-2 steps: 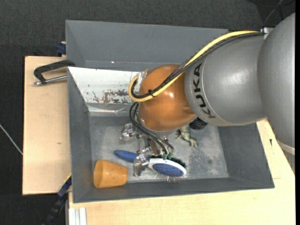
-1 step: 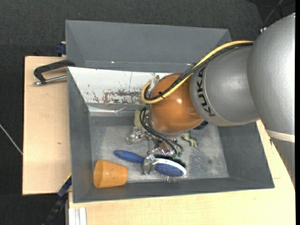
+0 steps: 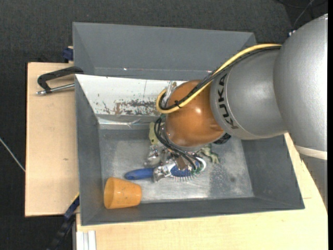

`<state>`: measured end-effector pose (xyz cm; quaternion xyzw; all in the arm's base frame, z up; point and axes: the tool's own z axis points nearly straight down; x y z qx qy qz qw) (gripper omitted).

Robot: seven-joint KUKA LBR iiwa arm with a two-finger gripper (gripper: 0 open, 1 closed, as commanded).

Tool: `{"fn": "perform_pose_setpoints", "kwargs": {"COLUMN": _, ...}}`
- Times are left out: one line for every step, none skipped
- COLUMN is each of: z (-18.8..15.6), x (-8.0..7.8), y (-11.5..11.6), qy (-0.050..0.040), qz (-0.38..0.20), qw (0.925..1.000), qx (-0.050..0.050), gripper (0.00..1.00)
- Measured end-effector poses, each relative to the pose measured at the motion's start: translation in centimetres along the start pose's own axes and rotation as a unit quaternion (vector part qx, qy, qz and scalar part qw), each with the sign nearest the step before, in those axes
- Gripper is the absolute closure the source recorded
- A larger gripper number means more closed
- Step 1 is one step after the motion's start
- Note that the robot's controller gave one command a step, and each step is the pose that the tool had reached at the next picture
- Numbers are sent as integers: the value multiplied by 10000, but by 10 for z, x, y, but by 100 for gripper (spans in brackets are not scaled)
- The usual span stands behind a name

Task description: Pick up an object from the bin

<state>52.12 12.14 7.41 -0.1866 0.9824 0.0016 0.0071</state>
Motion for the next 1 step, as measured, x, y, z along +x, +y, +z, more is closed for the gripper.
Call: {"fn": "perform_pose_setpoints", "kwargs": {"z": -152, "x": 2, "y": -42, "qy": 6, "qz": 123, "qw": 9999, "qx": 18, "gripper": 100}}
